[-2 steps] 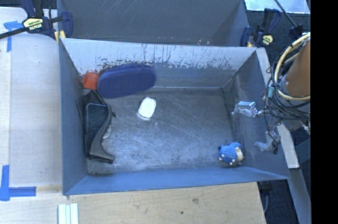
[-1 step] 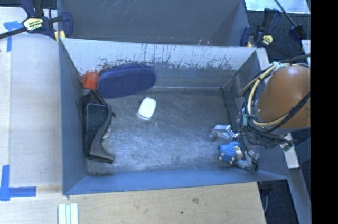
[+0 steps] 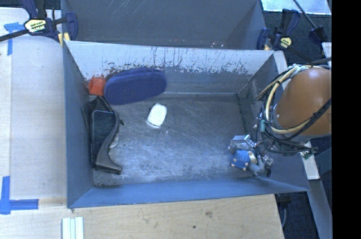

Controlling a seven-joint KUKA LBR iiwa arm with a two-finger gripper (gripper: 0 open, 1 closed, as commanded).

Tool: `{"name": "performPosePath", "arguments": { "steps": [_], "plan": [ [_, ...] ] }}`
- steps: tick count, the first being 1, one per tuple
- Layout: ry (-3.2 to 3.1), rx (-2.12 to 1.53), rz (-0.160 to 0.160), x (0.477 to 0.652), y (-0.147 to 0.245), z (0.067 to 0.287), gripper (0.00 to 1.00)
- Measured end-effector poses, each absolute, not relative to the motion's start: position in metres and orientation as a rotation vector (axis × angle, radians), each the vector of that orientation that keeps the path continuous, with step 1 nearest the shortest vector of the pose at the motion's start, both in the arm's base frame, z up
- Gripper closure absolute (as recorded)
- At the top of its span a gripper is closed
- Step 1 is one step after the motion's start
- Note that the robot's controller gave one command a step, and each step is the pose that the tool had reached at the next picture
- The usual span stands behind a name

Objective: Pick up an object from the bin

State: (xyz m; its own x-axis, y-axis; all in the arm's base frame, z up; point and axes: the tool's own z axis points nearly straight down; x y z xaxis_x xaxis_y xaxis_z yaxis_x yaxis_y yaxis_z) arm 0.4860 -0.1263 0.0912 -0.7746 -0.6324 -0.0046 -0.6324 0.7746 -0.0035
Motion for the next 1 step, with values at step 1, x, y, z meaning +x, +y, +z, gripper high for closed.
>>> {"name": "performPosePath", "arguments": {
  "steps": [1],
  "plan": [
    [2.935, -1.106, -0.004, 0.4964, -0.1451, 0.2107, 1.0]
  ]
}}
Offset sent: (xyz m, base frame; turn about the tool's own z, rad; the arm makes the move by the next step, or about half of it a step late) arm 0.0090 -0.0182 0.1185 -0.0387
